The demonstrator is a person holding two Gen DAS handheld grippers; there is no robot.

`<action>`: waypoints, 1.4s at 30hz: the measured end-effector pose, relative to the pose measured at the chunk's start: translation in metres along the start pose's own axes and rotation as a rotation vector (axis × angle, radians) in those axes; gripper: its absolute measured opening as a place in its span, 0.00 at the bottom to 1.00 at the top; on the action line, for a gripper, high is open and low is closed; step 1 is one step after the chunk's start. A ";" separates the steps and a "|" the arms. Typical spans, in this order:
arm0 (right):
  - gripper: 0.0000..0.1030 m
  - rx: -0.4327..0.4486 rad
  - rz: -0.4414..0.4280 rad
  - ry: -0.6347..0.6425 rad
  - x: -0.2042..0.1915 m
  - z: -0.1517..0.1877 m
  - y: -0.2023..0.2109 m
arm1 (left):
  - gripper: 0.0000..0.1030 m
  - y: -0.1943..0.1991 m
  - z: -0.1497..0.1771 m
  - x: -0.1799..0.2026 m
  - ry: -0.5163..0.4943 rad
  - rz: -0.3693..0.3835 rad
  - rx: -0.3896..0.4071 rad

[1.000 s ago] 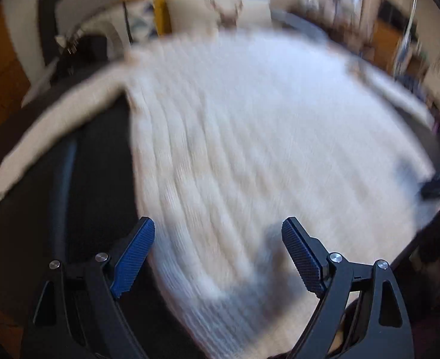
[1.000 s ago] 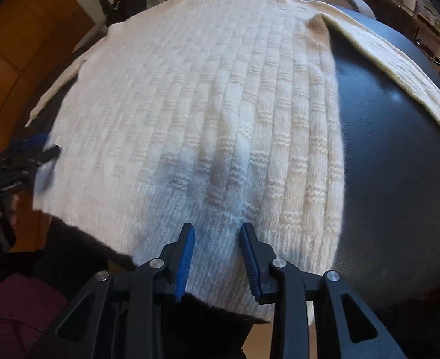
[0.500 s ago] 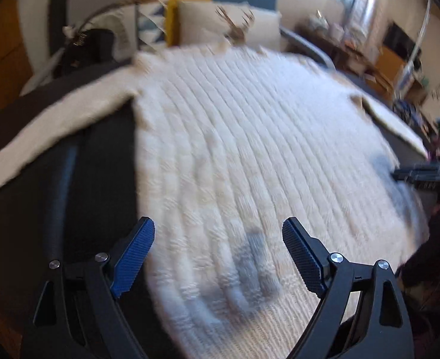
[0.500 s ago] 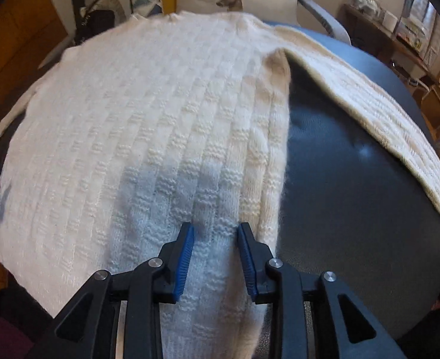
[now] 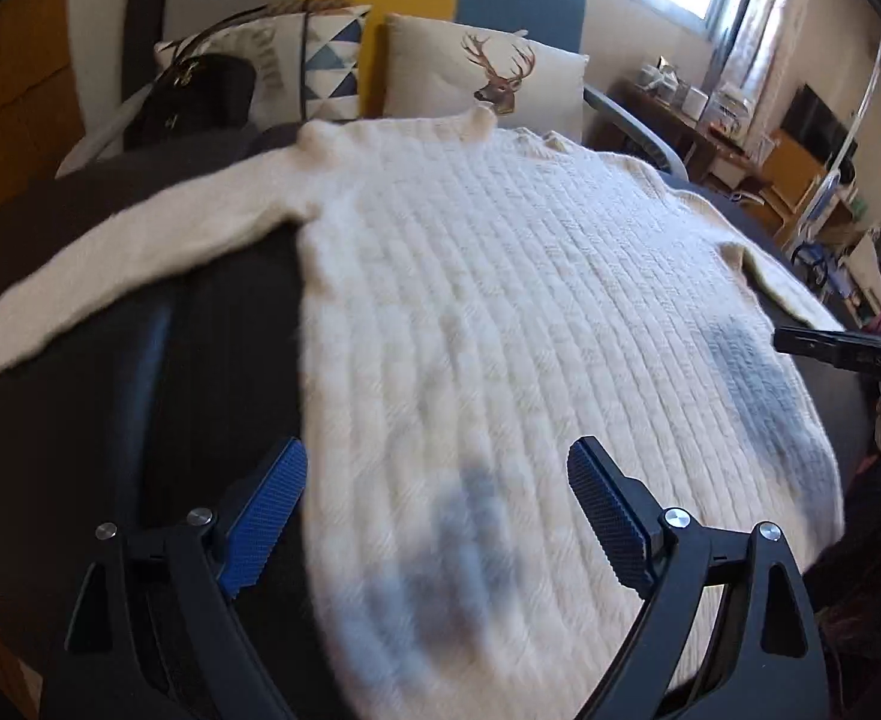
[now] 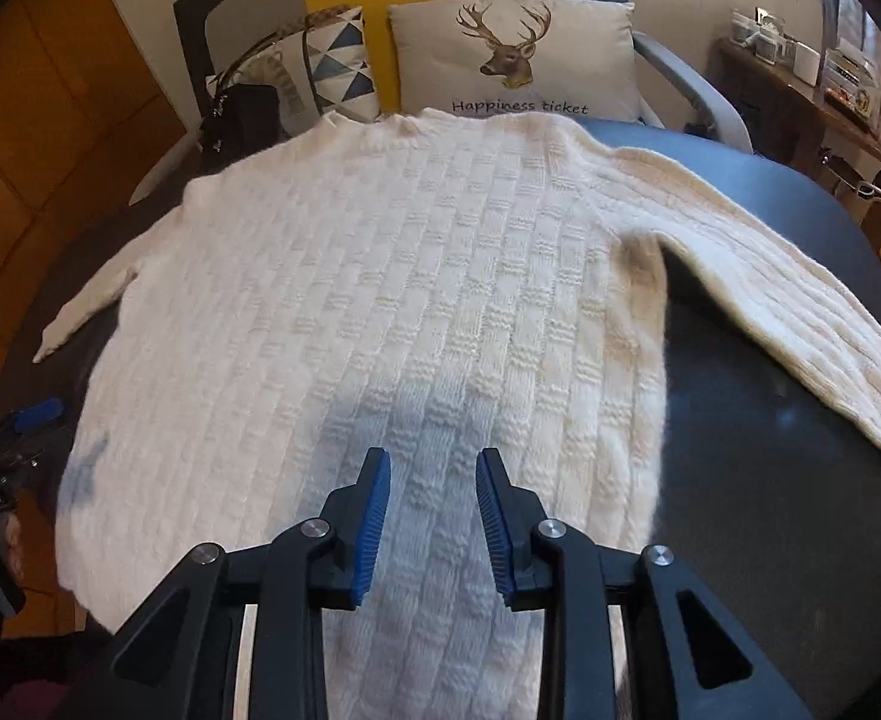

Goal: Fold clothes

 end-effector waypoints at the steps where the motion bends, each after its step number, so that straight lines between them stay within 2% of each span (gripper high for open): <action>1: 0.29 -0.045 0.048 0.006 0.006 0.004 -0.016 | 0.89 -0.012 0.005 0.003 -0.025 -0.016 -0.032; 2: 0.29 -0.107 0.090 0.002 0.015 0.012 -0.033 | 0.89 -0.025 0.016 0.002 -0.042 -0.043 -0.077; 3: 0.29 -0.058 0.066 -0.006 0.019 0.013 -0.031 | 0.89 -0.032 0.024 0.001 -0.068 -0.064 -0.084; 4: 0.29 -0.060 0.050 -0.013 0.023 0.015 -0.028 | 0.89 -0.030 0.027 0.002 -0.100 -0.073 -0.048; 6: 0.29 -0.071 0.056 -0.042 0.032 0.015 -0.018 | 0.89 -0.026 0.029 0.001 -0.090 -0.070 -0.063; 8: 0.29 -0.022 0.022 -0.121 0.045 0.000 -0.005 | 0.89 -0.012 0.029 -0.005 -0.056 -0.068 -0.052; 10: 0.29 0.046 0.049 -0.165 0.061 -0.020 0.004 | 0.89 -0.003 0.022 -0.012 -0.022 -0.061 -0.031; 12: 0.29 0.082 0.028 -0.204 0.073 -0.042 0.004 | 0.89 0.007 0.014 -0.014 0.008 -0.032 -0.001; 13: 0.29 0.100 0.018 -0.223 0.079 -0.053 0.003 | 0.89 0.000 0.003 -0.008 0.005 -0.026 0.000; 15: 0.29 0.107 -0.060 -0.243 0.075 -0.065 -0.005 | 0.89 -0.016 -0.001 -0.003 -0.041 -0.051 -0.023; 16: 0.29 0.096 -0.082 -0.238 0.070 -0.069 -0.017 | 0.89 -0.024 0.000 -0.002 -0.068 -0.070 -0.049; 18: 0.29 0.016 -0.083 -0.207 0.062 -0.064 -0.048 | 0.91 -0.037 0.008 -0.002 -0.106 -0.092 -0.089; 19: 0.22 -0.023 -0.049 -0.169 0.062 -0.060 -0.065 | 0.92 -0.038 0.005 -0.002 -0.115 -0.091 -0.076; 20: 0.20 0.005 -0.024 -0.141 0.065 -0.063 -0.061 | 0.92 -0.038 0.004 -0.002 -0.116 -0.086 -0.087; 22: 0.23 0.012 -0.005 -0.180 0.082 -0.068 -0.045 | 0.92 -0.033 0.000 -0.004 -0.097 -0.074 -0.085; 24: 0.24 0.092 -0.052 -0.255 0.111 -0.079 -0.015 | 0.92 -0.027 -0.006 -0.008 -0.068 -0.070 -0.074; 26: 0.24 0.116 0.104 -0.325 0.162 -0.079 0.006 | 0.92 -0.027 -0.011 -0.008 -0.033 -0.060 -0.065; 28: 0.24 0.117 0.215 -0.369 0.209 -0.079 0.013 | 0.92 -0.025 -0.015 -0.007 -0.004 -0.039 -0.055; 31: 0.24 0.078 0.306 -0.384 0.259 -0.085 -0.006 | 0.92 -0.029 -0.025 0.001 -0.026 -0.037 -0.042; 34: 0.24 -0.004 0.412 -0.356 0.290 -0.084 -0.043 | 0.92 -0.041 -0.031 0.013 -0.057 -0.034 -0.054; 37: 0.25 0.047 0.456 -0.360 0.304 -0.100 -0.047 | 0.92 -0.050 -0.029 0.019 -0.082 -0.049 -0.077; 39: 0.26 0.076 0.445 -0.362 0.294 -0.109 -0.040 | 0.92 -0.055 -0.027 0.020 -0.102 -0.066 -0.084; 42: 0.27 0.119 0.428 -0.364 0.280 -0.124 -0.029 | 0.91 -0.049 -0.031 0.021 -0.085 -0.038 -0.056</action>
Point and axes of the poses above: each gripper's, at about its wrist camera, not at the fingertips, and y roughly against the way its jaws point, x to its right, z to its underside, the point moved 8 cm from there along -y, roughly the way its jaws point, and after that the axes turned 3 degrees about z, right-handed, at the moved point
